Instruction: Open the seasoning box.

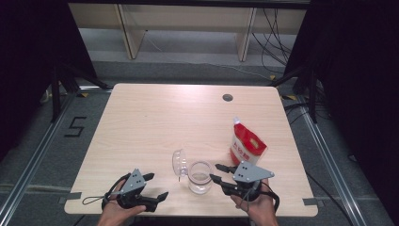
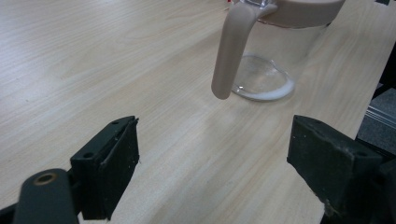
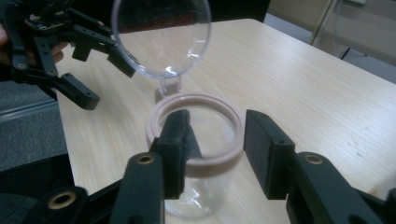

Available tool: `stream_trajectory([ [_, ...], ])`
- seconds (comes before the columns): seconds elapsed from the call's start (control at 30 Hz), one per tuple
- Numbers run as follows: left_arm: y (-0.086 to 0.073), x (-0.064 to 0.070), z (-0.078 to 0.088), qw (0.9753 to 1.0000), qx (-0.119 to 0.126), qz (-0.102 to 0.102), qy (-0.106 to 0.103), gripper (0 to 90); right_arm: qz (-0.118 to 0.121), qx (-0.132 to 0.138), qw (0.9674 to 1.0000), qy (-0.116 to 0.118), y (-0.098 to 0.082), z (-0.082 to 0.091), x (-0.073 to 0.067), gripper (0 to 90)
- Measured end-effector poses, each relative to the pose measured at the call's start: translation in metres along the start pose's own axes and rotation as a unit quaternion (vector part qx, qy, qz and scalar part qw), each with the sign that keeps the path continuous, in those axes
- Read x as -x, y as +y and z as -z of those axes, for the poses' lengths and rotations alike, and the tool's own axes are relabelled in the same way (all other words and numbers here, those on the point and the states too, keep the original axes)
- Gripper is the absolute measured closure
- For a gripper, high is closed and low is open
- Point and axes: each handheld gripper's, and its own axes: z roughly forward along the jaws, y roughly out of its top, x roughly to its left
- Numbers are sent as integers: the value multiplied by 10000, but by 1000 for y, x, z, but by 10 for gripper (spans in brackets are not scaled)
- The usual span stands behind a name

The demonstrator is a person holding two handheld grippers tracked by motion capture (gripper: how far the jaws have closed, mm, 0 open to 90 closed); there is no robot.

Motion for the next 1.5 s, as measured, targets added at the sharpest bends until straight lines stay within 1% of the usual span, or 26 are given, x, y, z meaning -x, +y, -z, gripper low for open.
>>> stream_trajectory([
  [0.07,0,0,0,10000,13,18,3,161,-80,73,9999,-52,-2,2,2,591],
  [0.1,0,0,0,10000,42,75,-1,163,-263,102,9995,-146,-6,8,5,568],
  [0.17,0,-1,2,10000,4,-30,23,163,-260,86,9996,-115,-7,9,7,562],
  [0.23,1,-2,2,9999,5,-118,-2,168,-267,143,9992,-250,-10,14,9,543],
  [0.27,0,0,1,10000,-6,-42,-34,193,-351,108,9991,-209,-12,16,9,535],
  [0.3,0,0,1,9999,-18,-96,-56,242,-498,89,9984,-233,-14,18,9,526],
  [0.33,0,-1,1,9998,-102,-197,3,246,-511,80,9985,-204,-15,19,10,516],
  [0.37,0,1,-1,10000,22,-67,-58,223,-563,92,9979,-290,-17,19,9,504],
  [0.43,1,1,-1,9999,-34,-92,-72,211,-462,126,9984,-309,-19,19,13,496],
  [0.47,0,1,-1,9999,-35,-64,-70,202,-519,179,9977,-391,-21,19,12,490],
  [0.57,1,0,-2,10000,-59,-19,-40,175,-504,160,9980,-348,-24,21,15,471],
  [0.63,1,1,-1,10000,-28,40,19,166,-681,65,9967,-429,-28,23,16,446],
  [0.67,1,-1,-1,10000,-19,-30,12,166,-681,65,9967,-429,-28,23,16,446],
  [0.7,1,0,-1,10000,13,54,1,161,-724,51,9968,-335,-29,23,16,443],
  [0.83,2,1,0,9999,78,88,-30,157,-688,76,9965,-470,-32,25,16,415],
  [0.97,2,3,0,10000,15,35,9,157,-923,35,9943,-523,-37,28,14,393],
  [1.03,2,1,0,9999,-86,-116,31,158,-925,-27,9942,-546,-39,31,13,390],
  [1.13,2,3,-1,10000,10,30,19,157,-868,-7,9949,-515,-41,32,15,381],
  [1.2,2,3,0,10000,-19,-2,41,158,-949,12,9933,-659,-43,35,14,368],
  [1.23,2,4,0,10000,-23,-8,46,157,-870,26,9942,-627,-44,36,16,361],
  [1.3,3,2,1,9999,-16,-153,19,157,-1039,5,9920,-724,-45,40,15,353],
  [1.33,2,3,0,10000,-14,3,-6,157,-1026,36,9921,-726,-46,40,15,351],
  [1.4,2,2,1,10000,-17,-15,12,157,-1035,23,9916,-769,-48,42,17,350],
  [1.43,2,3,1,10000,10,11,16,157,-1107,42,9907,-786,-49,43,17,350],
  [1.47,2,2,1,10000,-24,-16,22,157,-1304,-7,9881,-813,-50,45,15,350],
  [1.5,2,2,1,10000,10,8,29,157,-1195,-13,9893,-838,-51,46,18,348],
])
